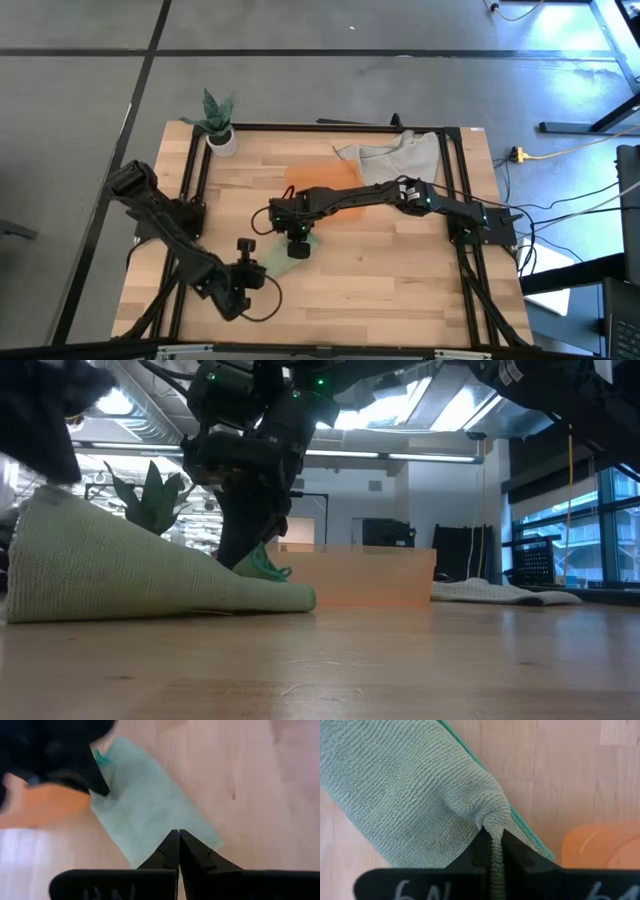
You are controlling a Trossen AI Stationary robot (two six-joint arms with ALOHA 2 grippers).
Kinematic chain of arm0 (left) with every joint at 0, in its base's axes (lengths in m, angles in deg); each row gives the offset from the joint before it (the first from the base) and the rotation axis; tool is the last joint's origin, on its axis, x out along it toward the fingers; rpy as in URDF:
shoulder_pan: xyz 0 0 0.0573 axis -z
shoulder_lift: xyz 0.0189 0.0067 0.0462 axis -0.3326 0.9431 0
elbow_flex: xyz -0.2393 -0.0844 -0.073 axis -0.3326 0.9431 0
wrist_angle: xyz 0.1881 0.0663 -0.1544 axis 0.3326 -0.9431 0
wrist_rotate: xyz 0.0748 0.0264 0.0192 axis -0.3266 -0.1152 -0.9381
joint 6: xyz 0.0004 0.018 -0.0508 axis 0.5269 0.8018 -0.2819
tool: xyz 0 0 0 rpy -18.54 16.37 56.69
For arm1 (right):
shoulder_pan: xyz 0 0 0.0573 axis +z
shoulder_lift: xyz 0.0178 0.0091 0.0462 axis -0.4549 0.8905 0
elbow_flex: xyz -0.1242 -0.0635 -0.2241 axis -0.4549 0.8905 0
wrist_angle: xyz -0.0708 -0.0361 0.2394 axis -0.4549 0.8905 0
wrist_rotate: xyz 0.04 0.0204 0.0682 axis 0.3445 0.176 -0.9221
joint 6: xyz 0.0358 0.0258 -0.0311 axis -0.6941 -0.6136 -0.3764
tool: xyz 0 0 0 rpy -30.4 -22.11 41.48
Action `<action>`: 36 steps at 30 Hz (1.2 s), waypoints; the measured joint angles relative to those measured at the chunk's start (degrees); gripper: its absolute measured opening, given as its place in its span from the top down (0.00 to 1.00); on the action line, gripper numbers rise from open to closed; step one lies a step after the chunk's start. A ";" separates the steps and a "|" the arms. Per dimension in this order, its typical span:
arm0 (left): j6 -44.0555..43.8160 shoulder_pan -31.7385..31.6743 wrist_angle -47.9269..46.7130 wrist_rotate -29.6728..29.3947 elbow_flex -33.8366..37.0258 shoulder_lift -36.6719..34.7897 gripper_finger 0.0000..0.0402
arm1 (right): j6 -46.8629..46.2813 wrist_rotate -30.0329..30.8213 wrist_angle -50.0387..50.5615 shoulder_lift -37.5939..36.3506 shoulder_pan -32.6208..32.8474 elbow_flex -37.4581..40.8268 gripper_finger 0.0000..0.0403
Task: Roll microfiber towels into tight, uniform cylinder then place into a basket
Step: Roll the green microfiber towel
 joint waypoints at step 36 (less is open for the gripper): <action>-0.93 -5.21 12.56 11.72 13.45 -0.07 1.00 | 7.68 -9.16 -0.13 0.00 -0.04 -1.10 0.65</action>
